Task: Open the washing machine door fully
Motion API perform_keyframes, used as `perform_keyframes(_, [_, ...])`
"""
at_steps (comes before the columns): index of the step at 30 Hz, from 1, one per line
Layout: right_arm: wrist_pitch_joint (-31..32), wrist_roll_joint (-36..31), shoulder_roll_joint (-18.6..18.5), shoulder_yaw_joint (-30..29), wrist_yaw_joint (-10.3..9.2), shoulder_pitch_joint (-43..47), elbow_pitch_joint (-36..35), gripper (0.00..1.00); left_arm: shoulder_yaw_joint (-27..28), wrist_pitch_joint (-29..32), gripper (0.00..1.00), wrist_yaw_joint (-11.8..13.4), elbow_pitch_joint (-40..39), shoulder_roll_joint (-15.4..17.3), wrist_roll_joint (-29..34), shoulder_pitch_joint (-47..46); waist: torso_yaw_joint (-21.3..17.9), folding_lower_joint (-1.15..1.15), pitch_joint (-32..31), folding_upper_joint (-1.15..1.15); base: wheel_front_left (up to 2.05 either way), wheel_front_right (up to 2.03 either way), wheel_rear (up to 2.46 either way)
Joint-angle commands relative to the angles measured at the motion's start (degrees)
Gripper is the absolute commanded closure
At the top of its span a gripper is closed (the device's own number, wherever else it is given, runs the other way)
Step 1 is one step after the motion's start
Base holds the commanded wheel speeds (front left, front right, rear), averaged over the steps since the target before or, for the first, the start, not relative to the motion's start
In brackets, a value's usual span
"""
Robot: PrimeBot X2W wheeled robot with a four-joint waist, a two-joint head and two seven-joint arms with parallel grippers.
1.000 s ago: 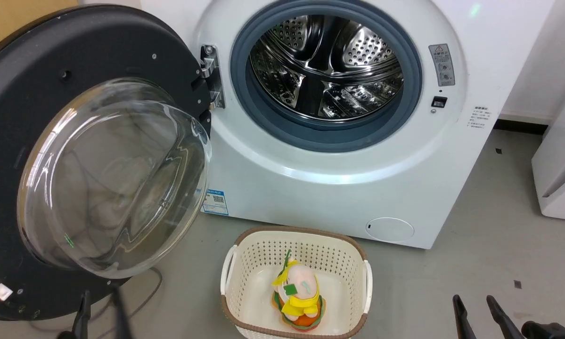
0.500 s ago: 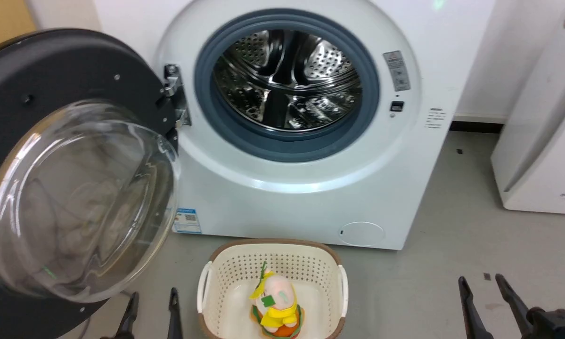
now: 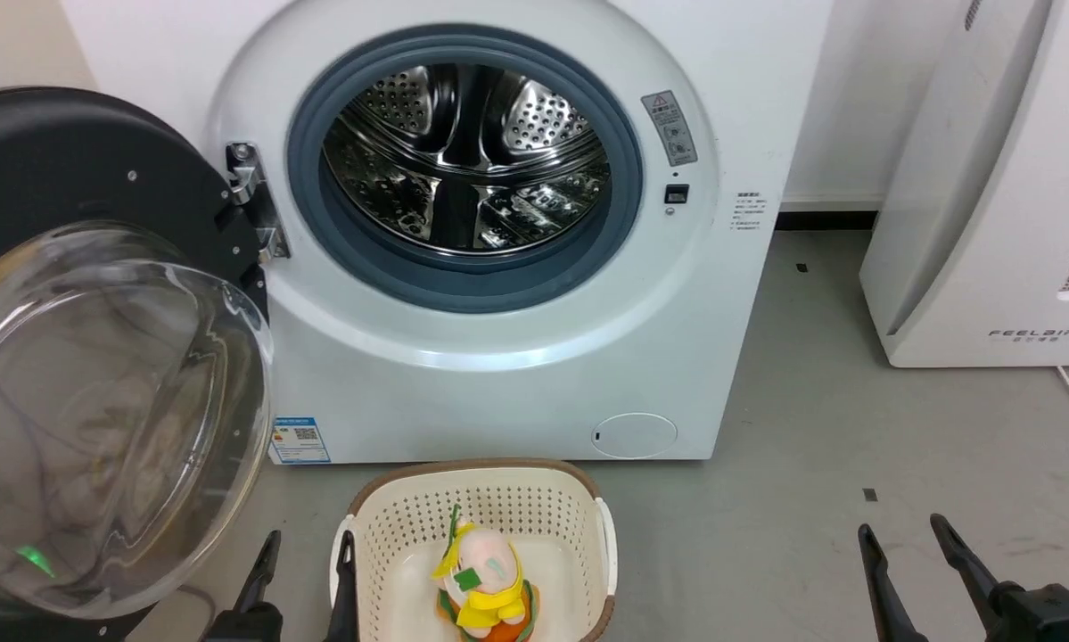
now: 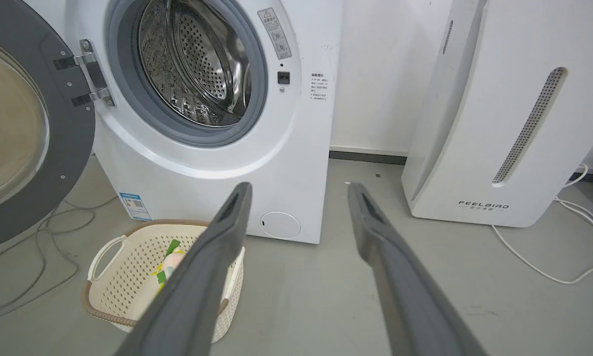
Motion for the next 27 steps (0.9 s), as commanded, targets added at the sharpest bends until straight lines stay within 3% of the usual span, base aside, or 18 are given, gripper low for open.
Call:
perform_keyframes(1, [0.13, 0.0, 0.17, 0.1, 0.05, 0.87, -0.13, 0.0, 0.12, 0.02, 0.0, 0.01, 0.19, 0.39, 0.19, -0.61, -0.16, 0.0, 0.08, -0.01, 0.0, 0.0, 0.0])
perform_keyframes(2, [0.0, 0.07, 0.01, 0.0, 0.0, 0.16, 0.0, 1.0, 0.08, 0.0, 1.0, -0.06, 0.12, 0.04, -0.22, 0.0, -0.18, 0.0, 0.07, -0.01, 0.0, 0.0, 0.0])
perform_keyframes(27, [-0.01, -0.57, 0.03, 0.58, 0.01, -2.48, 1.95, 1.0, 4.36, 2.78, 1.0, -4.02, -0.35, -3.31, 3.73, -1.22, -0.23, 0.0, 0.83, -0.01, 0.0, 0.0, 0.0])
